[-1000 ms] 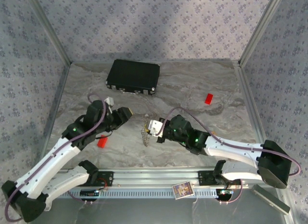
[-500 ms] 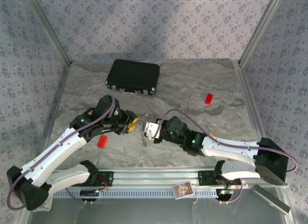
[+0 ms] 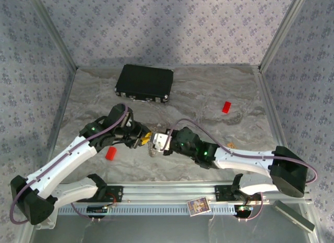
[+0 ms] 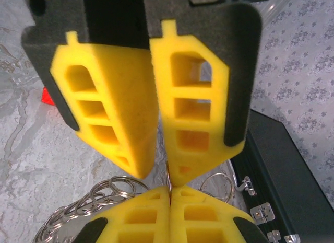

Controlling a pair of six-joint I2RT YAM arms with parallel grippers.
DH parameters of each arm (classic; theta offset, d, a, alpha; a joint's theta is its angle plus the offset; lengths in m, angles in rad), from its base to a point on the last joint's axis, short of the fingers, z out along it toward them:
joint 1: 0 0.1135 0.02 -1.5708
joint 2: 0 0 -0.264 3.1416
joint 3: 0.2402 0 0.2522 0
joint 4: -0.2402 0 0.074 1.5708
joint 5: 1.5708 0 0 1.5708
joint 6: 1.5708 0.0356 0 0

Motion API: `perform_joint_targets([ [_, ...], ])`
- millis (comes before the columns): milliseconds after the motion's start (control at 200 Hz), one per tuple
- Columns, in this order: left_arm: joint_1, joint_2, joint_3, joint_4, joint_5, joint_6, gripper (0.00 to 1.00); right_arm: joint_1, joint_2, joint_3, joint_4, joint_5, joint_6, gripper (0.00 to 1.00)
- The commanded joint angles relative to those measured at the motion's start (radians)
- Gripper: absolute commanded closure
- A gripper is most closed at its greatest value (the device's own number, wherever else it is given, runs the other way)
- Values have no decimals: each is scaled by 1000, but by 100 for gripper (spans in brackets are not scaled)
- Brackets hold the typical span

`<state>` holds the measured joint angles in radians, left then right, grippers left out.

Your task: Put the keys on the keyring

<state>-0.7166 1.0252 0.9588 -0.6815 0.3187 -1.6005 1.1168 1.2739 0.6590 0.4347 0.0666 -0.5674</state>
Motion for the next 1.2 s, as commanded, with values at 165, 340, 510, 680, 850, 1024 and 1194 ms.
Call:
perform_joint_targets([
  [165,-7,10,37,-30,13,-68,85,18,10,55,66,13,-23,100],
  [340,-8,13,33,-24,14,-70,94,27,14,54,72,2,-36,100],
  [510,-9,12,14,-3,13,-96,100,28,12,46,85,-14,-34,100],
  [680,-10,13,30,-15,-24,-59,100,13,-18,20,59,-31,-24,66],
  [850,-9,41,108,-94,-90,128,100,-90,-137,-16,-104,-200,64,60],
  [1024,-7,101,273,-160,-98,575,100,-214,-241,-16,-243,-404,131,62],
  [1194,-7,138,361,-214,-47,874,100,-258,-278,26,-347,-502,127,68],
])
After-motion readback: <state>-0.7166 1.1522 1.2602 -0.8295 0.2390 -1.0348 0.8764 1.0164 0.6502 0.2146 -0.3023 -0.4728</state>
